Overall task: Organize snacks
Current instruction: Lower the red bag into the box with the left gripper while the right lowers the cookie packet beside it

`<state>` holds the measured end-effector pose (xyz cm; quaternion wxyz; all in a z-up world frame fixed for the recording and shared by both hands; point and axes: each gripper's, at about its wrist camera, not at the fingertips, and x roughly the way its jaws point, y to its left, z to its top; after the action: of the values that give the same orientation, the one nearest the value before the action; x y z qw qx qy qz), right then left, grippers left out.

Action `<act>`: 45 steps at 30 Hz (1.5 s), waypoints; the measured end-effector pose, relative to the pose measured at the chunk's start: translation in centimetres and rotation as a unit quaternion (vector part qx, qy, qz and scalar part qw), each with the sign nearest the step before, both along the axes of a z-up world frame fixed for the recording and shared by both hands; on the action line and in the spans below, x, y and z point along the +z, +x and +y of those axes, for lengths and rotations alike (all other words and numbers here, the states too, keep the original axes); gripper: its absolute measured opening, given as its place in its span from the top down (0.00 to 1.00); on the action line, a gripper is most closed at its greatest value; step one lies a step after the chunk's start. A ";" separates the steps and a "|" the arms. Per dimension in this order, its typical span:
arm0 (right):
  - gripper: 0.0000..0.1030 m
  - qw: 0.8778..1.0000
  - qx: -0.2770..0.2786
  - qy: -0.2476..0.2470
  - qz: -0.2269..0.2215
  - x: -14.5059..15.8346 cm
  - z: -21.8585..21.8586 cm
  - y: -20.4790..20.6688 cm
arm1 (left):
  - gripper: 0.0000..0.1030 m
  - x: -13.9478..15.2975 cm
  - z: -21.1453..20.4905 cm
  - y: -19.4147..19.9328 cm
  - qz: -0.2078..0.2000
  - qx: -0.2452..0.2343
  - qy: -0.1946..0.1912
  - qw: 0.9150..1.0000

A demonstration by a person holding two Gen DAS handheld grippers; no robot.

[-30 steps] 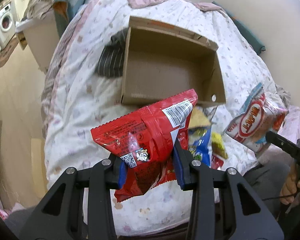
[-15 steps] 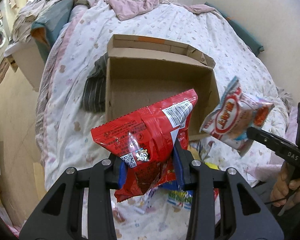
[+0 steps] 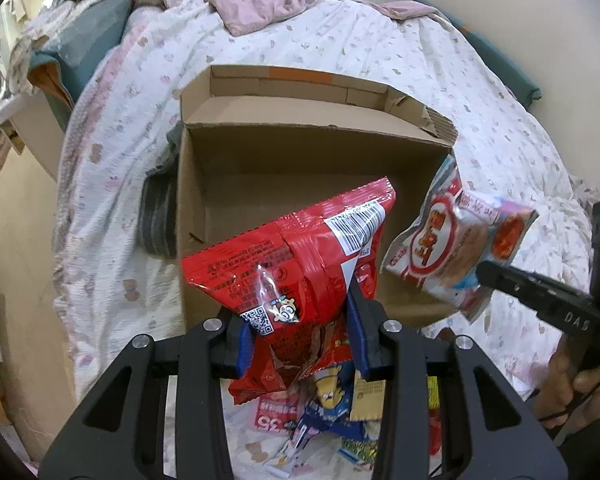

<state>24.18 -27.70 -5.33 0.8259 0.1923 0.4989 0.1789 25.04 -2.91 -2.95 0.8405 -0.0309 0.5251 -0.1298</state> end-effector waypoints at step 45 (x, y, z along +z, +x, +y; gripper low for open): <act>0.82 1.000 -0.009 -0.019 0.017 -2.3 1.8 2.6 | 0.35 -2.5 -1.2 1.6 -0.017 0.006 0.035 0.999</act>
<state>26.77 -25.88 -7.68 0.8226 0.1838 0.5141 0.1589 26.61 -4.09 -5.46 0.8508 -0.0022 0.5146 -0.1063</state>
